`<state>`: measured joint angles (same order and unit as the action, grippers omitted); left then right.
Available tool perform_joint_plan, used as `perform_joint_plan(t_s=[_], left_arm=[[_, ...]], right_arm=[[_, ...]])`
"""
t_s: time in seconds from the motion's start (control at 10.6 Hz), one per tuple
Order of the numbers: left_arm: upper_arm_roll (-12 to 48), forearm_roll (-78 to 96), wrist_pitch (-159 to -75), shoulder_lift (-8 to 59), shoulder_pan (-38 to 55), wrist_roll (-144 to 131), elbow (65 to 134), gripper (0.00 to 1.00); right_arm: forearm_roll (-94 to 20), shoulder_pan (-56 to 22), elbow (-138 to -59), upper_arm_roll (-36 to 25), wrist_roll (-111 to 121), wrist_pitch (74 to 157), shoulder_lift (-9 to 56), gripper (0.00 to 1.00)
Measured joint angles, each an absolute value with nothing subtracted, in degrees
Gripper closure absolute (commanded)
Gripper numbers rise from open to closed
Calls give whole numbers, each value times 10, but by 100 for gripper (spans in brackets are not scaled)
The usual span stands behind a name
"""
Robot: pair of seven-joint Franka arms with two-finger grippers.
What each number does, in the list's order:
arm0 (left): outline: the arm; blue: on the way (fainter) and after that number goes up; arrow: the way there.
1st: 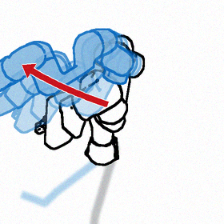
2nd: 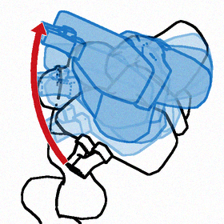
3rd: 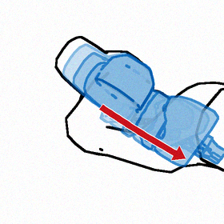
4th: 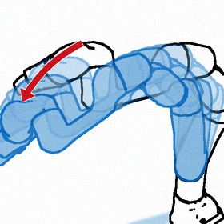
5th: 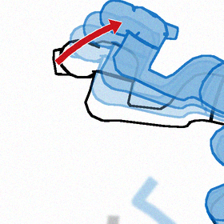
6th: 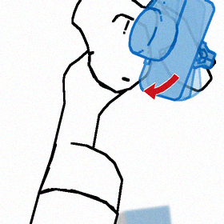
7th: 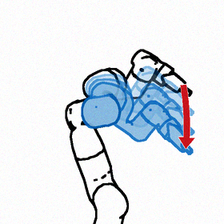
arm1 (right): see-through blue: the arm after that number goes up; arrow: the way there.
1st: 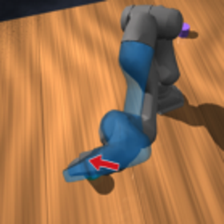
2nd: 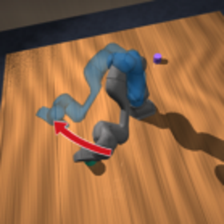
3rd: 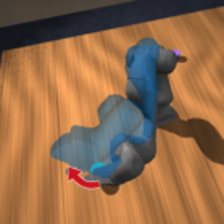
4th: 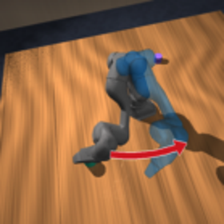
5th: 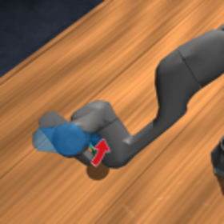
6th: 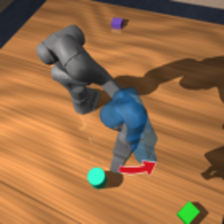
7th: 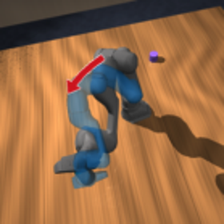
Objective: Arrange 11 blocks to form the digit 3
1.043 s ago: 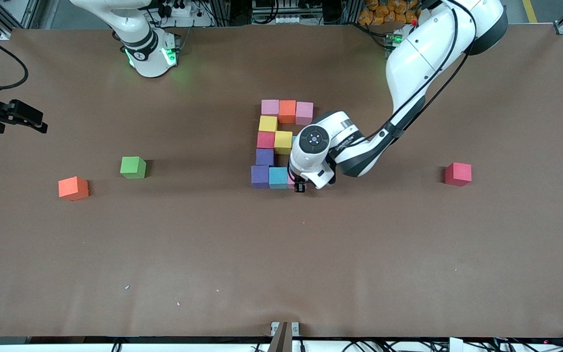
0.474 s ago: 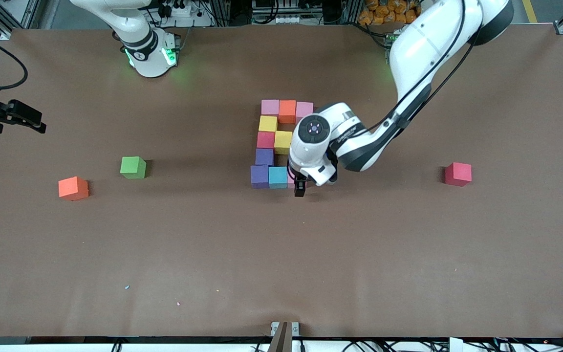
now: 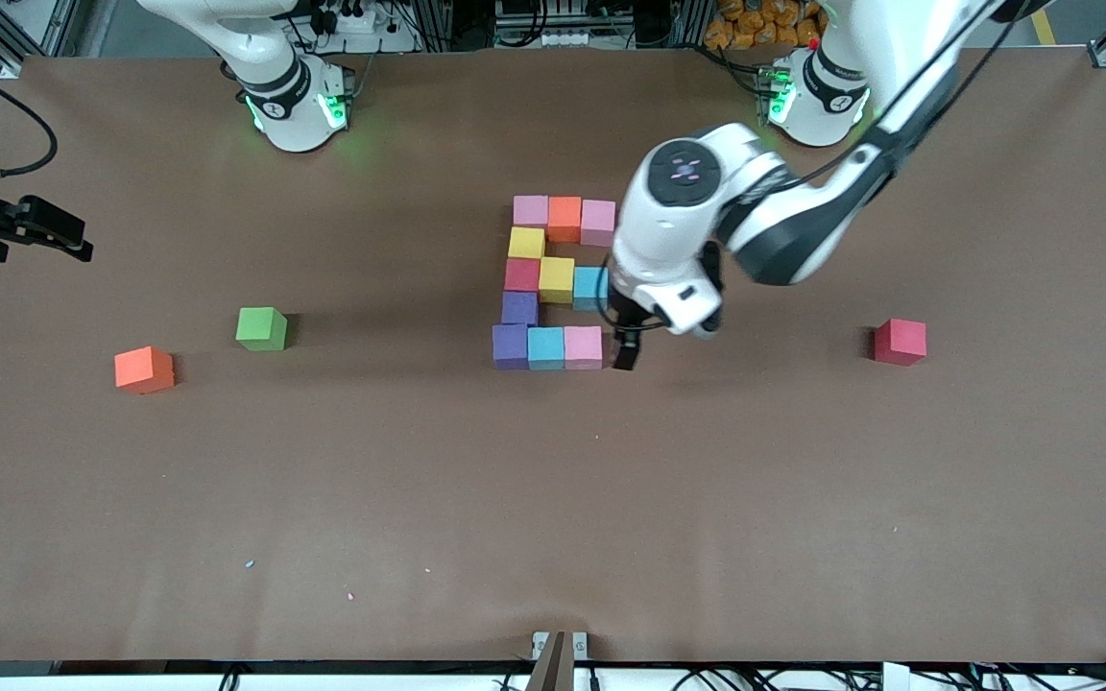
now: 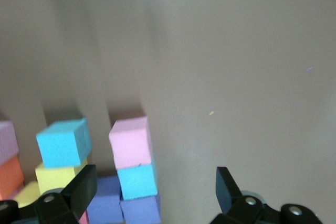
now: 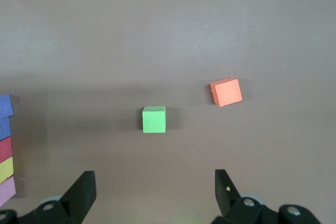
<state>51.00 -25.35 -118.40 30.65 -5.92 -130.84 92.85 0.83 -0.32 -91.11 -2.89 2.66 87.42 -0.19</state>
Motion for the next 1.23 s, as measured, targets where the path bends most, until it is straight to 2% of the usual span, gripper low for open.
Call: perform_joint_plan(t_s=[0.38,0.95,1.23], left_arm=[[536,-254,-1147,274,-191,-1060,929,0],[539,-222,-988,253,-268,-780,839,0],[539,-217,-952,225,-288,-653,825,0]], right_arm=[[8,-4,-911,-28,27,874,-1,0],[9,-4,-912,-27,27,873,-1,0],[9,-4,-912,-27,27,873,0,0]])
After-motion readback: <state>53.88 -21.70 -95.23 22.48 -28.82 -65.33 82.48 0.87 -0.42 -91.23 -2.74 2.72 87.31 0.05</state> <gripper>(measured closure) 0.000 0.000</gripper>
